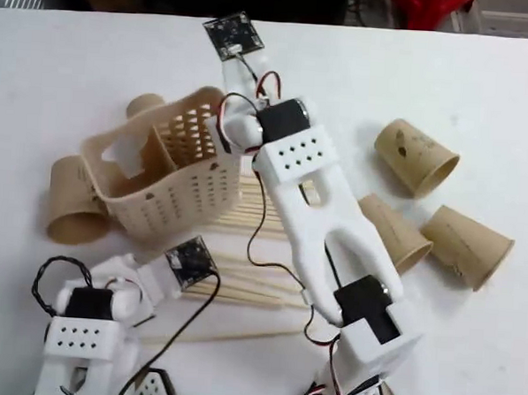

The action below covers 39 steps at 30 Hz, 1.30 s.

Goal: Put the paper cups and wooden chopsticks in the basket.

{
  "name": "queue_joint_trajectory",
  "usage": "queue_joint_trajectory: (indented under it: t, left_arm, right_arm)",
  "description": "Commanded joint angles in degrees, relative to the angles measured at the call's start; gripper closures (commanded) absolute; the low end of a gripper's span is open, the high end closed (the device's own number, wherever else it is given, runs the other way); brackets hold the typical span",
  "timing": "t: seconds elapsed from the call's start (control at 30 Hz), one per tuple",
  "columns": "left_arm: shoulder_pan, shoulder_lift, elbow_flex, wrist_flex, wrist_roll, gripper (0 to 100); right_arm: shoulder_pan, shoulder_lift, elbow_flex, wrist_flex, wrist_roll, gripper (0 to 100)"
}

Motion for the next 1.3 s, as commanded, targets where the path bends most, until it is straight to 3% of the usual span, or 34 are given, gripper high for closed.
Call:
queue_joint_trajectory:
  t: [0.0, 0.2, 0.67, 0.87, 1.27]
  left_arm:
    - [-0.04, 0.48, 0.09, -0.79, 0.00, 85]
    - [-0.04, 0.48, 0.53, -0.88, 0.00, 85]
    - [-0.04, 0.48, 0.62, -0.88, 0.00, 85]
    - [-0.04, 0.48, 0.70, -0.88, 0.00, 85]
    - [-0.04, 0.48, 0.79, -0.88, 0.00, 85]
  right_arm:
    - [2.51, -8.48, -2.73, -1.27, -2.02, 98.1]
    - [2.95, -17.19, -2.55, -0.48, -2.81, 98.2]
    - [16.57, -21.67, -2.37, -1.71, -20.31, 98.2]
    - [19.21, -21.49, -2.29, -4.18, -25.93, 98.2]
    - [24.04, -4.88, -2.73, -11.65, -32.09, 98.2]
